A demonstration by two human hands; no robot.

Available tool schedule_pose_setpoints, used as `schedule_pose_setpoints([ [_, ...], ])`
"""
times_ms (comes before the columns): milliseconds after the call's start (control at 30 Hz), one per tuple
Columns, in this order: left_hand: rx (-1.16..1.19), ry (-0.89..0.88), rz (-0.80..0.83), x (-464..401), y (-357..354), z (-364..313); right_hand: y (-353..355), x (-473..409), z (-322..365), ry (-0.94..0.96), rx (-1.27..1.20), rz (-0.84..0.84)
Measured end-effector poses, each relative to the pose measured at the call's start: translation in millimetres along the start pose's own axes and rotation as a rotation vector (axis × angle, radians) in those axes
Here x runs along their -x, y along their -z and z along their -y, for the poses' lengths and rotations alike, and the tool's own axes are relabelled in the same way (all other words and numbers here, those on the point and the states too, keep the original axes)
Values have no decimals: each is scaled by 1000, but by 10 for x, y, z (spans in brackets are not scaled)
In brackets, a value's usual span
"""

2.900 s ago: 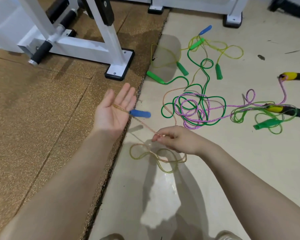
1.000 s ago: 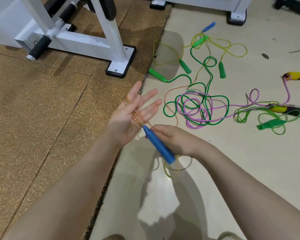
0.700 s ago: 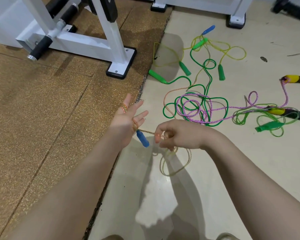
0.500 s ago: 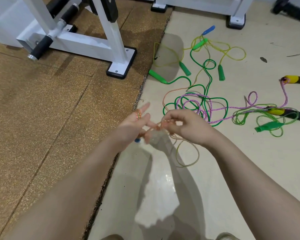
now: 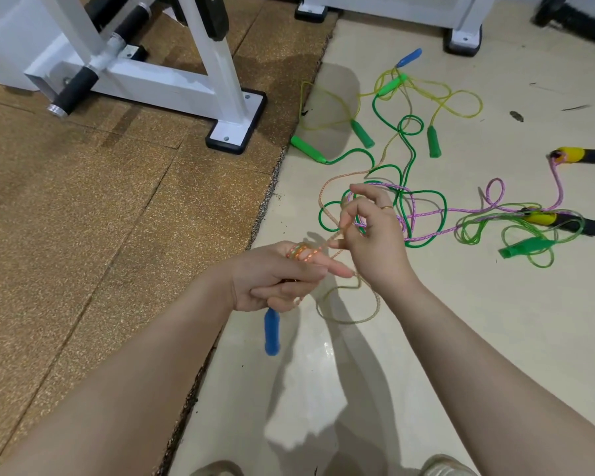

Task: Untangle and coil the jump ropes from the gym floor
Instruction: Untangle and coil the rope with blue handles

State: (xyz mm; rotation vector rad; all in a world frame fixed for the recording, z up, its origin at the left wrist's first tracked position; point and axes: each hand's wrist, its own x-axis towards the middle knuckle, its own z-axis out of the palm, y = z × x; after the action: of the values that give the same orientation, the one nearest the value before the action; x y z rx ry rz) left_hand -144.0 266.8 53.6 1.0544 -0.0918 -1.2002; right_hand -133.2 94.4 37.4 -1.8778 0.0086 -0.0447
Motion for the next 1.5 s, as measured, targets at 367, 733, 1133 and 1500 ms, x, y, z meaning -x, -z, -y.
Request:
schedule_pose_setpoints([
  [367, 853, -430, 299, 155, 305, 76, 327, -39, -111, -583, -512, 133],
  [733, 663, -638, -467, -62, 269, 19, -28, 290, -74, -411, 496, 951],
  [1133, -35, -90, -564, 44, 283, 290, 70, 67, 608, 226, 460, 882],
  [1500, 233, -271, 179, 25, 44, 93, -52, 123, 35, -153, 220, 403],
])
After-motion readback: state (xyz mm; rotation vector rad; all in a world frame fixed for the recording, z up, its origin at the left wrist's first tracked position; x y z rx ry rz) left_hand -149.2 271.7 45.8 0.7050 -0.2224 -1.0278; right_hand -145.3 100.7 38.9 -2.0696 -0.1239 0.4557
